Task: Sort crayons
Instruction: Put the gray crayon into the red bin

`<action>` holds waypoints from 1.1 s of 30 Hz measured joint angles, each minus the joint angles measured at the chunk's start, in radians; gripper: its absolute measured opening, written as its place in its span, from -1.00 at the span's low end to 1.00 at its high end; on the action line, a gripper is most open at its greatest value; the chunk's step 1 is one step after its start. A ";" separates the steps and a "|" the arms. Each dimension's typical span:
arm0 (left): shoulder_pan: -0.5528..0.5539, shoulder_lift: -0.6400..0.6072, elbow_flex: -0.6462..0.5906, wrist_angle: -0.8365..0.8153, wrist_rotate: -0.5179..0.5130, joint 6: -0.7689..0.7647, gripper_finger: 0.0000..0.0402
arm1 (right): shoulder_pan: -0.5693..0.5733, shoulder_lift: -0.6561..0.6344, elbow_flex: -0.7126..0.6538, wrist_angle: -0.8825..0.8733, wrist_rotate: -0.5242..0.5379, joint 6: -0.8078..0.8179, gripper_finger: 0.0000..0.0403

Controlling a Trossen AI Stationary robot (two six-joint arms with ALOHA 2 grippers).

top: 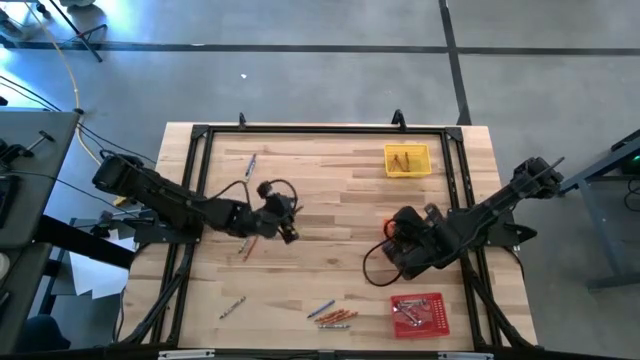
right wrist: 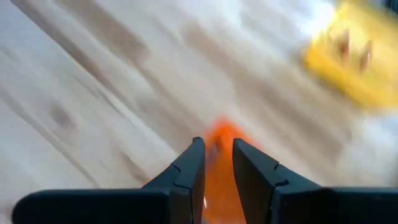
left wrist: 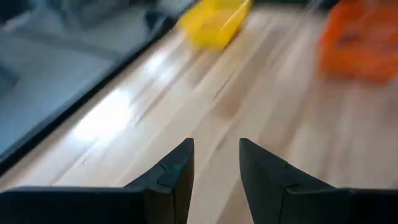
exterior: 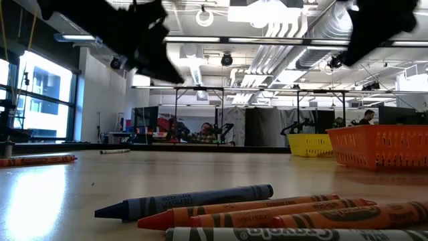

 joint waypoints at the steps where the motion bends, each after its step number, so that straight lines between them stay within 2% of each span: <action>1: 0.018 -0.008 0.000 -0.063 0.011 -0.034 -0.43 | 0.000 -0.001 0.027 0.013 0.048 -0.037 -0.64; 5: 0.107 -0.023 0.000 -0.376 0.093 -0.158 -0.43 | 0.000 0.000 0.111 0.057 0.207 -0.190 -0.64; 10: 0.223 -0.024 0.000 -0.735 0.166 -0.270 -0.43 | -0.016 0.000 0.151 0.106 0.363 -0.346 -0.64; 14: 0.317 -0.024 0.000 -0.881 0.175 -0.287 -0.43 | -0.049 0.000 0.152 0.115 0.414 -0.409 -0.64; 18: 0.424 -0.024 0.000 -0.861 0.174 -0.288 -0.43 | -0.090 0.000 0.152 0.115 0.417 -0.452 -0.64; 22: 0.531 -0.024 0.000 -0.739 0.184 -0.310 -0.43 | -0.125 0.000 0.152 0.115 0.417 -0.486 -0.64; 26: 0.620 -0.024 0.000 -0.662 0.253 -0.244 -0.43 | -0.147 0.000 0.152 0.115 0.405 -0.508 -0.64; 33: 0.756 -0.024 0.000 -0.663 0.344 -0.172 -0.43 | -0.153 0.001 0.152 0.115 0.394 -0.533 -0.64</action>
